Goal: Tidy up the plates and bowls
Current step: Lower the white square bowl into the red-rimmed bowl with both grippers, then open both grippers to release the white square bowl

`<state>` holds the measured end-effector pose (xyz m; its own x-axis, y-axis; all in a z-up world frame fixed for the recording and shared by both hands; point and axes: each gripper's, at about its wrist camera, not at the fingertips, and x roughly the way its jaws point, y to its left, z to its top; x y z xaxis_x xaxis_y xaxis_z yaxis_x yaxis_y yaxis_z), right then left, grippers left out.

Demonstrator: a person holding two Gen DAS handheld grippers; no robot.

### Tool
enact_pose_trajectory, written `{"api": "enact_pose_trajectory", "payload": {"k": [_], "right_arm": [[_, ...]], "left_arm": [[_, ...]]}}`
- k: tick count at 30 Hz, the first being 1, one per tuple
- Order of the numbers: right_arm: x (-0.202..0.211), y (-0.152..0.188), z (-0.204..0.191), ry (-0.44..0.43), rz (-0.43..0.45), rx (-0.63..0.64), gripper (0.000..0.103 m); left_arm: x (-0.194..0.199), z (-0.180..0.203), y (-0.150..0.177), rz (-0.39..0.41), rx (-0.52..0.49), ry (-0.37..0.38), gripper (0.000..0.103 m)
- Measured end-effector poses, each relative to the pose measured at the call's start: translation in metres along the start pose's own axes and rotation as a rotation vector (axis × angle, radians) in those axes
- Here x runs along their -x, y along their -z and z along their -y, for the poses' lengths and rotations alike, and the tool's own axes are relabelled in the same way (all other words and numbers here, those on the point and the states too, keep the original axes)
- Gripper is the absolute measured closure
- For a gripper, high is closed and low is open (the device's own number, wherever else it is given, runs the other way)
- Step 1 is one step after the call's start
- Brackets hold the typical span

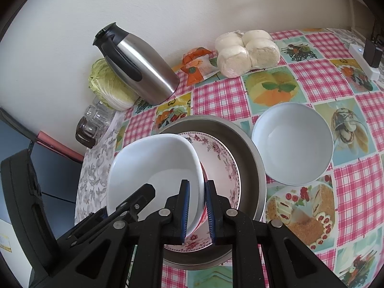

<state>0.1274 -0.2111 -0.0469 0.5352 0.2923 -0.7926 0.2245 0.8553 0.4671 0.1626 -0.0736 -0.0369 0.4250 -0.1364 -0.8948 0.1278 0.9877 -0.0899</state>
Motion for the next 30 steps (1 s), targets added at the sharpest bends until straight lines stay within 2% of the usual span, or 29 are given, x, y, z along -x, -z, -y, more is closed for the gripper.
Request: {"api": "enact_pose_trajectory", "payload": {"k": [2, 4, 7, 11, 17, 26, 28, 30], "right_arm": [[0.0, 0.0, 0.001, 0.003, -0.001, -0.003, 0.086], [-0.001, 0.0, 0.002, -0.009, -0.002, -0.006, 0.086], [0.0, 0.0, 0.0, 0.004, -0.001, 0.002, 0.086], [-0.001, 0.001, 0.0, 0.005, -0.005, 0.001, 0.086], [0.0, 0.001, -0.006, -0.011, -0.007, 0.019, 0.086], [0.006, 0.0, -0.008, -0.012, 0.011, 0.021, 0.086], [0.011, -0.001, -0.01, -0.004, 0.027, 0.029, 0.086], [0.016, -0.002, -0.012, -0.001, 0.04, 0.041, 0.086]], "left_arm": [[0.007, 0.002, -0.001, 0.036, -0.011, -0.015, 0.052], [0.013, 0.002, -0.002, 0.06, -0.019, -0.025, 0.052], [0.016, -0.003, -0.003, 0.068, 0.005, 0.0, 0.052], [0.014, -0.011, -0.005, 0.073, 0.05, -0.023, 0.052], [0.008, -0.027, -0.005, 0.053, 0.125, -0.028, 0.052], [0.006, -0.032, -0.005, 0.04, 0.147, -0.023, 0.052], [0.005, -0.033, -0.005, 0.033, 0.147, -0.024, 0.049], [0.005, -0.033, -0.005, 0.029, 0.149, -0.032, 0.041]]}}
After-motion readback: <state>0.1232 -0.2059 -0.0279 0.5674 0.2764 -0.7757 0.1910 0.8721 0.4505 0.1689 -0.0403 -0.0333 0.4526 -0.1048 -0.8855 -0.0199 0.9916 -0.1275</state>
